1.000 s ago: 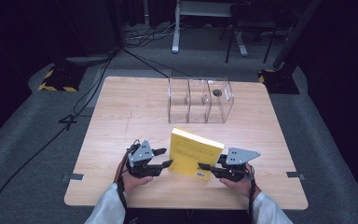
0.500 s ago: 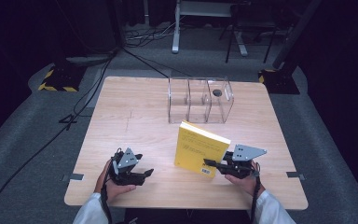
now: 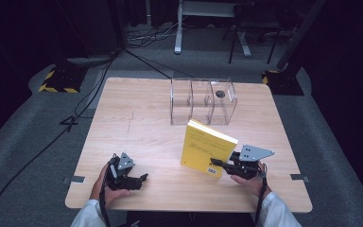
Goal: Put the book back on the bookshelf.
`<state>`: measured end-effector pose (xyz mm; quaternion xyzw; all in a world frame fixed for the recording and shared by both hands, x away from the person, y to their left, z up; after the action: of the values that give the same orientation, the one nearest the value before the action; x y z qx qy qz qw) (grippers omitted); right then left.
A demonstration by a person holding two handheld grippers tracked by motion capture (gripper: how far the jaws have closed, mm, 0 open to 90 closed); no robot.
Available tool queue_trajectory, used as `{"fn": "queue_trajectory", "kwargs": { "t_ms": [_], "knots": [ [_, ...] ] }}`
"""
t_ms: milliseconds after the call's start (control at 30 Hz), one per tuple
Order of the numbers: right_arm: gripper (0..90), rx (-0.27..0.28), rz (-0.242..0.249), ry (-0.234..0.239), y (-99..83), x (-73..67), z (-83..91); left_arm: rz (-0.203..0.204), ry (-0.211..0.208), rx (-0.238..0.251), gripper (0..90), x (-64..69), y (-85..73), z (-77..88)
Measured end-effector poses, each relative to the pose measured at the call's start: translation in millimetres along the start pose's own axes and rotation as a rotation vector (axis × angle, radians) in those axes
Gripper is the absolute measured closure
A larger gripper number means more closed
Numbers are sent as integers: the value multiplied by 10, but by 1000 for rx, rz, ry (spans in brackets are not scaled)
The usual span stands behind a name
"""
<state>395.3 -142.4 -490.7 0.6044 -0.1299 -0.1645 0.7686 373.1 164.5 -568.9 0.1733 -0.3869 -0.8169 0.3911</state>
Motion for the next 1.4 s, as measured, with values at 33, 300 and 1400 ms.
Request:
{"fn": "queue_trajectory", "kwargs": {
  "t_ms": [33,300,1400],
  "knots": [
    [762,2,-2,-2,0,8,5,4,-5,-2,171,4,0,6],
    [763,1,2,-35,-5,107,65,2,22,-9,162,-31,-2,-6],
    [767,19,-12,-202,24,455,308,2,25,-10,154,-33,3,-12]
  ]
}}
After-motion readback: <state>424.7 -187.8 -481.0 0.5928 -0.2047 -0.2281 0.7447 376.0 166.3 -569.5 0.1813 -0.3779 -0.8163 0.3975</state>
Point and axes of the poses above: each handheld gripper's, and its own axes: z roughly backward along the jaws, y roughly out of its top, x roughly to its right, the point moved 9 cm from there along -z, roughly forward along the jaws, and after that the axes turned 6 degrees about x, right-handed, at the moved point
